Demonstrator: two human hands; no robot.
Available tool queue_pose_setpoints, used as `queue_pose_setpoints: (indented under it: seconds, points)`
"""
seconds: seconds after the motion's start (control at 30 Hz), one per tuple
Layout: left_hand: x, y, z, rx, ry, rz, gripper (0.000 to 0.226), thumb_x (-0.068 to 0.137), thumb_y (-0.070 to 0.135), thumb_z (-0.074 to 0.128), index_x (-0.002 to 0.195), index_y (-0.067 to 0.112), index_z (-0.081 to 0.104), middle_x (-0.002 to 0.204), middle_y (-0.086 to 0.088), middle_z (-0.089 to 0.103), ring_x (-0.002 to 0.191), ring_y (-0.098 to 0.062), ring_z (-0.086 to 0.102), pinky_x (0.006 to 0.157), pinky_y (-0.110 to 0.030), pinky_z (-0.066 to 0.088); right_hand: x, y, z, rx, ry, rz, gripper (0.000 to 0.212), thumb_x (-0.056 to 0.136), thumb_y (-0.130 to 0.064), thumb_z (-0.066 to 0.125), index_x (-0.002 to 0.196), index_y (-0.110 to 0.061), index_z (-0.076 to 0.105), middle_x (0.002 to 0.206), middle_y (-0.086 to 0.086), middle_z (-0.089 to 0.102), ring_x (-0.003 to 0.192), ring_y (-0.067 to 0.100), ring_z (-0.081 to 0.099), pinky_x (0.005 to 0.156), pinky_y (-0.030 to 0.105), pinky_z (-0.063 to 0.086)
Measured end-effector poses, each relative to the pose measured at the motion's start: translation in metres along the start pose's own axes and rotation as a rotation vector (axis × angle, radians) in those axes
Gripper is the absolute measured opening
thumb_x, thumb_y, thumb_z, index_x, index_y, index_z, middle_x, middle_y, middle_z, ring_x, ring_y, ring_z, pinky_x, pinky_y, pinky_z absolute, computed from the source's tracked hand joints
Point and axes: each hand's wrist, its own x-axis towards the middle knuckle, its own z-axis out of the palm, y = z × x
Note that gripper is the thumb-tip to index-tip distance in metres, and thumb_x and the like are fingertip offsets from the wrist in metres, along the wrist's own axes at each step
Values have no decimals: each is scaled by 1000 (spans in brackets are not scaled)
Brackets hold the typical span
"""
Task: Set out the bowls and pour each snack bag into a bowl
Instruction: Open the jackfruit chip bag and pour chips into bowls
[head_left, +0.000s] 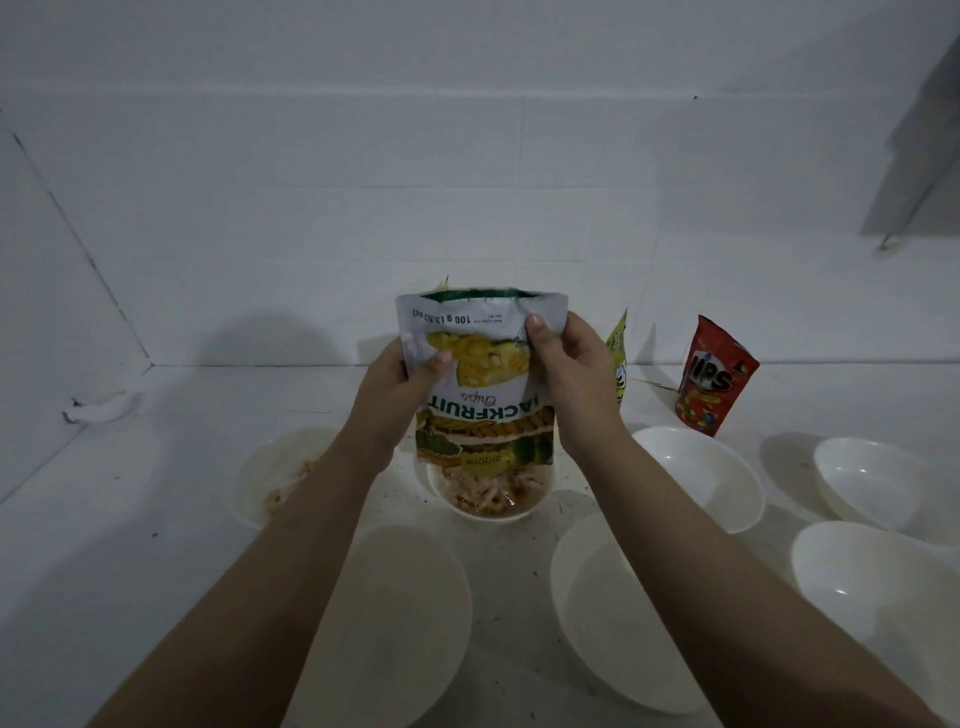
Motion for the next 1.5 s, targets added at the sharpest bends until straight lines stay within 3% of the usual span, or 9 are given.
queue_pose_setpoints:
  seconds: [0.27,0.5,0.63,0.93,1.03,1.13,1.27,1.37,1.5]
  points:
    - [19,23,4,-98,120,93,10,95,17,59,92,11,66,79,6,74,77,-11,70,63,-24,55,3,-2,0,21,-91,49,15,94,-20,64,106,-14,71,93,2,76,86,13,72,73,31,58]
    - [2,-6,-2,-61,-91,-60,32,89,17,65,121,12,61,108,-5,74,98,-24,72,74,-33,60,18,-22,-2,242,-7,-1,20,95,-16,61,103,0,70,92,16,75,86,29,71,77,44,60]
    - [-11,-37,-5,-30,-28,-163,17,91,5,62,102,15,70,93,1,78,93,-25,72,72,-27,59,22,-27,-3,252,-30,-17,22,94,-15,62,104,2,70,100,23,73,93,35,70,85,53,58]
    - [-16,-40,-13,75,-79,-146,17,90,1,63,101,12,70,93,-2,77,86,-19,74,71,-26,59,21,-23,1,225,1,-4,18,94,-18,64,98,-3,73,98,20,74,94,36,71,86,55,56]
    - [-11,-37,-17,108,-15,-133,14,89,3,64,95,14,70,83,0,77,74,-18,73,67,-28,58,20,-24,0,107,-42,-6,25,95,-25,63,111,-7,69,104,15,75,98,30,72,82,46,59]
    - [-12,-32,-18,26,53,-128,11,90,8,66,100,10,71,90,-3,77,81,-18,73,72,-27,58,15,-21,-12,-117,-170,116,38,91,-38,64,123,-19,59,104,0,75,92,13,73,77,31,60]
    - [-20,-27,-19,-101,142,-120,22,90,10,66,110,3,68,104,-14,74,94,-28,72,80,-34,58,-12,10,-19,-377,-264,226,21,90,-29,69,106,-16,69,93,-5,76,83,8,72,70,22,56]
    - [-31,-22,-20,-172,141,-127,23,91,8,63,113,0,66,109,-16,73,100,-31,70,84,-37,58,-30,21,-11,-276,-137,195,13,90,-10,69,103,-13,70,94,2,76,88,23,72,67,32,59]
    - [-53,-6,-19,-255,163,-151,21,93,9,61,112,5,66,106,-11,75,100,-26,71,80,-32,58,-55,10,10,75,28,251,20,91,-9,65,112,-10,67,103,9,75,92,25,72,77,36,59]
